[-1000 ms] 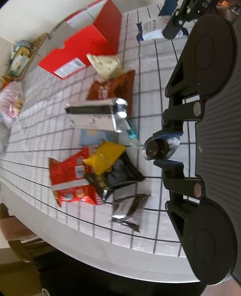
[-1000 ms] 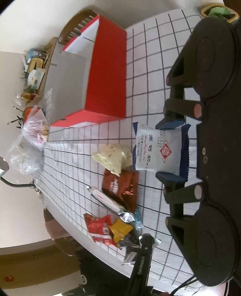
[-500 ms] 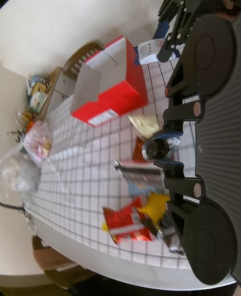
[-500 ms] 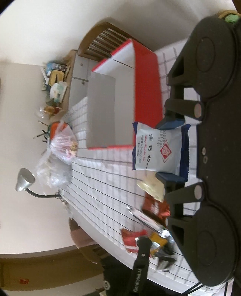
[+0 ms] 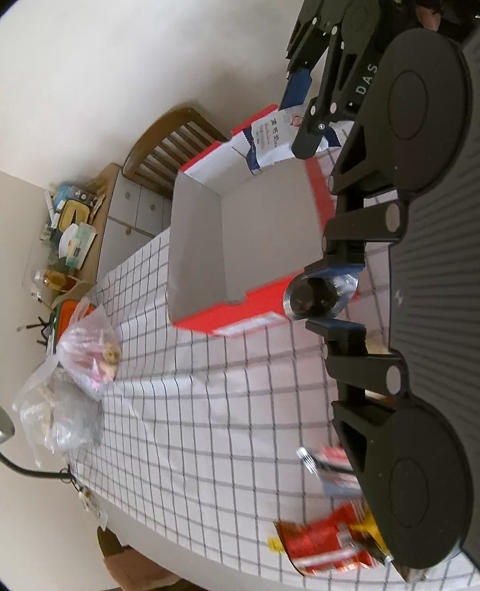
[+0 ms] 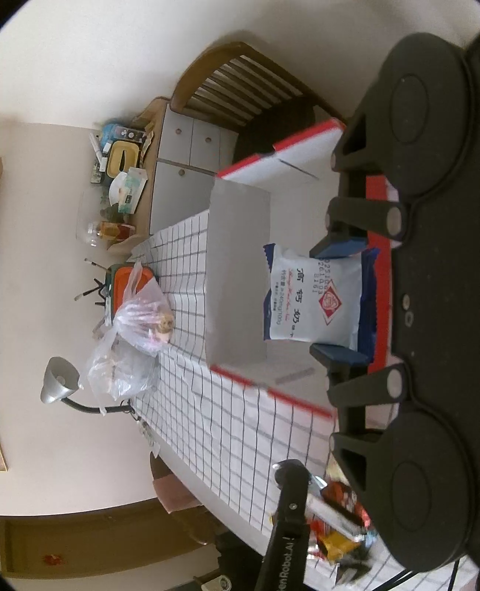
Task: Organize snacks
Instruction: 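Carry the white-and-blue packet into the red box and open the right tool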
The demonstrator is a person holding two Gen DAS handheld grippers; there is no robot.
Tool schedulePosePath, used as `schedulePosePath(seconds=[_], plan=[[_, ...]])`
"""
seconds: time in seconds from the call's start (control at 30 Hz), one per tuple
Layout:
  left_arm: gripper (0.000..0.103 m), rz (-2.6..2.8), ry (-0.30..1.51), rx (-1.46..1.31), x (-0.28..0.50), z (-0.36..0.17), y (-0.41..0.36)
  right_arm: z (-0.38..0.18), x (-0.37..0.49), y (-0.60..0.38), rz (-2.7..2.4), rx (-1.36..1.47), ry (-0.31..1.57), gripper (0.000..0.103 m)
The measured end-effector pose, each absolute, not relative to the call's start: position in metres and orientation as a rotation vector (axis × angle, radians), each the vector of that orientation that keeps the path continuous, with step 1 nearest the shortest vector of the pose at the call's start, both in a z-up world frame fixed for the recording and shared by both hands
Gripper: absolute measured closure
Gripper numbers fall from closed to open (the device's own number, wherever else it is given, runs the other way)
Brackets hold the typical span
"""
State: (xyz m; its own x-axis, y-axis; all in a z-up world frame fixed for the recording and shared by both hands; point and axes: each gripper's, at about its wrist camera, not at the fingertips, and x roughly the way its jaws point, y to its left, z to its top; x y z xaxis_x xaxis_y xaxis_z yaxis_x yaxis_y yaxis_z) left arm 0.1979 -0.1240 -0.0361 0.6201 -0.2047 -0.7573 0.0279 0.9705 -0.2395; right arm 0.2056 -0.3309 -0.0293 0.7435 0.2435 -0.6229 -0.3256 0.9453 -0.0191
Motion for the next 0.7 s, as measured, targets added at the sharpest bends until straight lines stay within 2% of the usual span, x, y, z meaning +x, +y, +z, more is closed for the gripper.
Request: schedulePosePath(seconds=[0.3,0.7], plan=[[0.081,-0.118,0.935,-0.172,0.257,-0.046,-0.18,-0.048,0.27,-0.371,0.321,-0.144,0.727,0.056],[0.08,-0.097,1.054,-0.086,0.334,-0.081,-0.217,-0.092,0.338,-0.369,0.415,-0.176,0.923,0.056]])
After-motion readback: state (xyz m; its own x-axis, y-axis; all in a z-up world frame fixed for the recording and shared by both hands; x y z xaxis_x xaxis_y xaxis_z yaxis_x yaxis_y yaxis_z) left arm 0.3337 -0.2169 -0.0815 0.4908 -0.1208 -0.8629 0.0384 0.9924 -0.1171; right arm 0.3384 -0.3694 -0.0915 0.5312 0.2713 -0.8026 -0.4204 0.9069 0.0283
